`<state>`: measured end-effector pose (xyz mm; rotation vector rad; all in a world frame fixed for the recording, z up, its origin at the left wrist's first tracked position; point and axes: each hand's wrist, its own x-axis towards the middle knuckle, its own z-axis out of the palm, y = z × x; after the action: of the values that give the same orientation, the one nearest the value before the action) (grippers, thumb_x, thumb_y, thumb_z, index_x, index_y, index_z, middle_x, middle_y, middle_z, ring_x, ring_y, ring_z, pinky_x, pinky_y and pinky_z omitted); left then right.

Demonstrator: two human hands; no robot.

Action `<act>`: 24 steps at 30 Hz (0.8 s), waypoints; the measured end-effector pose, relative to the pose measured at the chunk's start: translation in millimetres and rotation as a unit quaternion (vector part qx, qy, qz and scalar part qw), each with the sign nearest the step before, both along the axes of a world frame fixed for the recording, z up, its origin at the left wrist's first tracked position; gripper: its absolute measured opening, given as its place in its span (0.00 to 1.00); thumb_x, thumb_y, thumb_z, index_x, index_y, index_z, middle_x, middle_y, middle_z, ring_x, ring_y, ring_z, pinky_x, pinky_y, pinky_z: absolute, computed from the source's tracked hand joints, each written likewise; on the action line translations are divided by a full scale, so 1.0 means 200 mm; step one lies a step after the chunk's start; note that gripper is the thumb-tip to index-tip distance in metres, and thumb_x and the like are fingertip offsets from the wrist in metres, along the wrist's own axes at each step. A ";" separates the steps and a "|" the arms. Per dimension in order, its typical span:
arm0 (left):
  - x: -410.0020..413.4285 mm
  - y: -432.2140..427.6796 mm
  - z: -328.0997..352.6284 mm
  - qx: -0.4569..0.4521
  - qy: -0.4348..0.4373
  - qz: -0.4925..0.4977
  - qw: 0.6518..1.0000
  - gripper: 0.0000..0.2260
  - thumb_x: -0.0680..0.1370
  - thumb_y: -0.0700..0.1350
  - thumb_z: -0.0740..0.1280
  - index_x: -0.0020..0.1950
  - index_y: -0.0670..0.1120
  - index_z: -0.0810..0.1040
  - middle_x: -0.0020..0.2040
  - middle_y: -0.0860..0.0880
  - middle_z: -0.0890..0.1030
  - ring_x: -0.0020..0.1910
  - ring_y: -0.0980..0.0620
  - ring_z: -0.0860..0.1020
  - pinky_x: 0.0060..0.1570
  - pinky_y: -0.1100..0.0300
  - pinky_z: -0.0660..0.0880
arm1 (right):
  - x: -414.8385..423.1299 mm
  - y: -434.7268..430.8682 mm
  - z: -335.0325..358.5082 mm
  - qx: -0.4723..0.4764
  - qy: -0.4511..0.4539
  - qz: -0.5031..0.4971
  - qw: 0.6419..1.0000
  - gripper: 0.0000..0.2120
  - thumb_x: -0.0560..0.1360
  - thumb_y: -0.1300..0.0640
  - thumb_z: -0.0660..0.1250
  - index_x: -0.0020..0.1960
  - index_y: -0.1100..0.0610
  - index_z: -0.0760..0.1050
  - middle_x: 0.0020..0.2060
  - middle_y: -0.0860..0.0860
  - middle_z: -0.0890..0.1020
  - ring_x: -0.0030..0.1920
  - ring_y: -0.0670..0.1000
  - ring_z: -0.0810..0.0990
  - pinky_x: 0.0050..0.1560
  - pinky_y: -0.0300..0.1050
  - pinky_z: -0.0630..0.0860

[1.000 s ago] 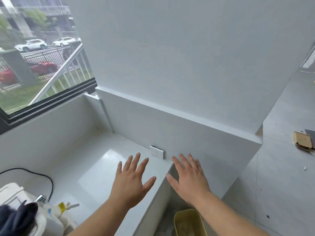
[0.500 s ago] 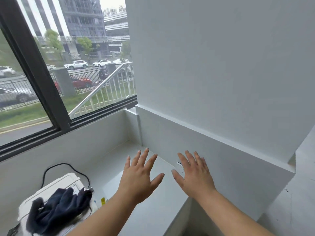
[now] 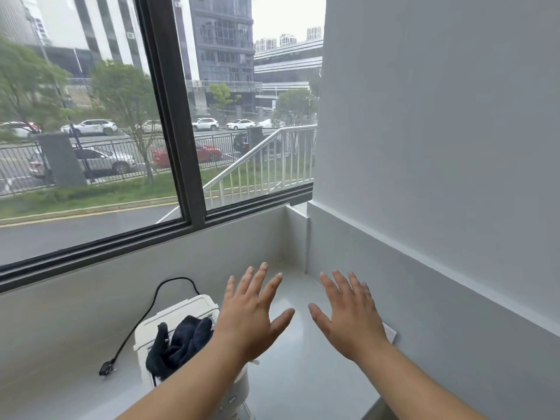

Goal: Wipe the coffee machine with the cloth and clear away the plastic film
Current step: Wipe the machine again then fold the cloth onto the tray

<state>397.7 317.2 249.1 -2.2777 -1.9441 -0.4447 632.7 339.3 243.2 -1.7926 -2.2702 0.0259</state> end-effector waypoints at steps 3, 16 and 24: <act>-0.15 -0.04 -0.01 -0.003 0.003 0.024 1.000 0.37 0.78 0.75 0.43 0.84 0.62 0.48 0.86 0.54 0.44 0.85 0.49 0.42 0.82 0.42 0.39 | -0.15 0.01 0.01 0.002 0.000 0.024 1.000 0.41 0.76 0.27 0.37 0.84 0.43 0.44 0.85 0.50 0.49 0.84 0.57 0.42 0.82 0.58 0.40; -0.68 -0.27 -0.08 -0.025 -0.006 0.109 0.994 0.38 0.76 0.76 0.43 0.84 0.63 0.50 0.86 0.54 0.45 0.85 0.50 0.44 0.81 0.42 0.39 | -0.73 -0.06 -0.03 0.005 -0.002 0.096 0.995 0.40 0.75 0.26 0.40 0.84 0.41 0.46 0.85 0.48 0.50 0.84 0.55 0.42 0.82 0.59 0.41; -0.87 -0.38 -0.16 -0.056 -0.010 0.114 0.992 0.40 0.74 0.75 0.49 0.84 0.62 0.49 0.86 0.54 0.44 0.85 0.49 0.43 0.81 0.43 0.38 | -0.96 -0.13 -0.09 -0.007 -0.013 0.132 0.991 0.39 0.77 0.26 0.42 0.84 0.40 0.47 0.85 0.48 0.53 0.84 0.55 0.47 0.82 0.59 0.41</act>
<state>223.2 241.0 217.3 -2.0831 -2.2594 -0.3427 441.2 314.0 225.7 -1.4931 -2.5163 0.0671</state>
